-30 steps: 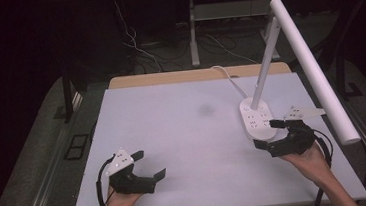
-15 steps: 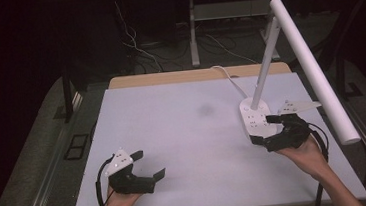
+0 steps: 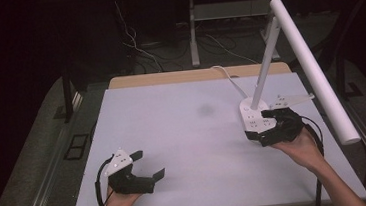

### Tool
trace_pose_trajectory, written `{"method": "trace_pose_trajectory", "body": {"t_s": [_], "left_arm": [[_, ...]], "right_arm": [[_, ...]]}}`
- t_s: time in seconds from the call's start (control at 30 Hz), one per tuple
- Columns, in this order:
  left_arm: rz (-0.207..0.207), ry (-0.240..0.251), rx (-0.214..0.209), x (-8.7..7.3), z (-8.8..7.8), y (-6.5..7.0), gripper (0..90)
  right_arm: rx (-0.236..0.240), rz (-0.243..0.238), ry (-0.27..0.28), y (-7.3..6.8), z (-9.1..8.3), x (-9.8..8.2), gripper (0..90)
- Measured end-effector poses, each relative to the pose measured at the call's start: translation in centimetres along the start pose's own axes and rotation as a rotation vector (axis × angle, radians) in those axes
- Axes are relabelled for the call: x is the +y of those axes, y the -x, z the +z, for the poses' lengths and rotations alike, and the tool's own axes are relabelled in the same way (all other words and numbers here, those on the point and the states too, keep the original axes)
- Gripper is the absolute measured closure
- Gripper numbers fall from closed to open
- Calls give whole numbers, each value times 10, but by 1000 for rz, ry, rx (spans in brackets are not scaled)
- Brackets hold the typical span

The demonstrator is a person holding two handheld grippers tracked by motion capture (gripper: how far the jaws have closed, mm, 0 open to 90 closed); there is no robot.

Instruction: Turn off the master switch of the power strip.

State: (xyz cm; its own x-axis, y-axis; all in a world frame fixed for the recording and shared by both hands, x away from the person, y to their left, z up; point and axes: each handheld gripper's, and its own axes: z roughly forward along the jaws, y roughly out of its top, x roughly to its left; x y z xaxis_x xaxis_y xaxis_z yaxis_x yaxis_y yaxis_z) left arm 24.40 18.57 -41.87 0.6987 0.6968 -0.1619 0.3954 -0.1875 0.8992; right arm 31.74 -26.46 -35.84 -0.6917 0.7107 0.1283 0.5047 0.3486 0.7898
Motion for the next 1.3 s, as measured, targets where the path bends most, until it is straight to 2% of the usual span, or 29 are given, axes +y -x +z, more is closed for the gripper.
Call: {"method": "trace_pose_trajectory", "body": {"t_s": [0.47, 0.6, 0.67, 0.7, 0.97, 1.07, 1.17, 1.3], "left_arm": [[3, -2, -1, 0, 0, 0, 0], [3, 1, 2, 0, 0, 0, 0], [3, 1, 2, 0, 0, 0, 0], [3, 1, 1, 0, 0, 0, 0], [4, -1, 2, 0, -1, -1, 0], [5, -1, 2, 0, -1, -1, 0], [3, -1, 2, 0, -1, -1, 0], [4, 0, 2, 0, -1, -1, 0]], "right_arm": [[-38, -34, -36, 7, 13, 11, 2], [-69, -66, -65, 8, 21, 14, 2], [-75, -76, -68, 9, 22, 15, 8], [-75, -83, -78, 9, 24, 16, 39], [-88, -116, -99, 12, 33, 24, 59], [-88, -125, -105, 15, 35, 27, 135], [-96, -123, -108, 19, 37, 29, 163], [-117, -122, -110, 22, 39, 31, 266]]}}
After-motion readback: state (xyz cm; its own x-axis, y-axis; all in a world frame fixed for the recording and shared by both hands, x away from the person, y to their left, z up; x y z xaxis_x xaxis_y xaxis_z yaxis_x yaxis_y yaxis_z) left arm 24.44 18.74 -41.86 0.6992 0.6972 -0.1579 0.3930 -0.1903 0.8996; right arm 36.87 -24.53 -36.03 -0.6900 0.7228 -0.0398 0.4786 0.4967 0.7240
